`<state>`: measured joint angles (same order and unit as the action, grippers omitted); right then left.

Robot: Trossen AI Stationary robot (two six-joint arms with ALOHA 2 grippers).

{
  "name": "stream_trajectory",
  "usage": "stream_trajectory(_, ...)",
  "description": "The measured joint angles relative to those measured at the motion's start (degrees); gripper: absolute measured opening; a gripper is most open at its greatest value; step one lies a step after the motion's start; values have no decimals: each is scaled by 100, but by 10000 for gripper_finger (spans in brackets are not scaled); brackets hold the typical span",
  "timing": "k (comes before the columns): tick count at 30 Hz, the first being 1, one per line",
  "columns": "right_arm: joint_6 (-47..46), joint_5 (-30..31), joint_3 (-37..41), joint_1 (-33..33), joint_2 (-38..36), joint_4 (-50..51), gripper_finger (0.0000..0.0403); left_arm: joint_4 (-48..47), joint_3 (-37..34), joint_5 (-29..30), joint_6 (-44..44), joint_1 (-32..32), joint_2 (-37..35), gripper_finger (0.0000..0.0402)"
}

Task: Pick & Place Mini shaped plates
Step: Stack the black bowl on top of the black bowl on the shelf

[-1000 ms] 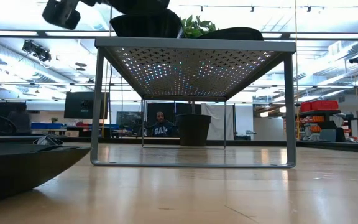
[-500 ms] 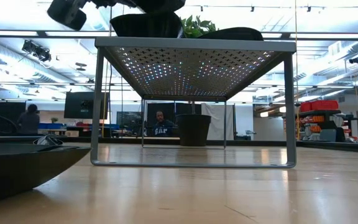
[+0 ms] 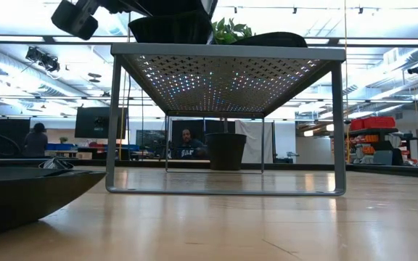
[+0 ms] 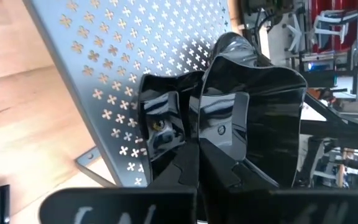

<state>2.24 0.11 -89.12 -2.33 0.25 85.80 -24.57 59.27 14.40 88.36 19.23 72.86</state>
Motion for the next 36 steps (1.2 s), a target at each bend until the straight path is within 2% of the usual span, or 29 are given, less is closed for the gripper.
stream_trajectory(5,0,-1,-2,0,0,-9,16,-230,0,56,105,-5,0,2)
stream_trajectory(19,0,0,0,-1,0,-10,16,-49,2,-5,107,-5,105,6)
stream_trajectory(31,0,1,-2,0,0,-9,16,-53,2,-18,146,-5,105,98)
stream_trajectory(36,0,-1,-2,0,0,-9,16,-51,2,-22,122,-5,103,124)
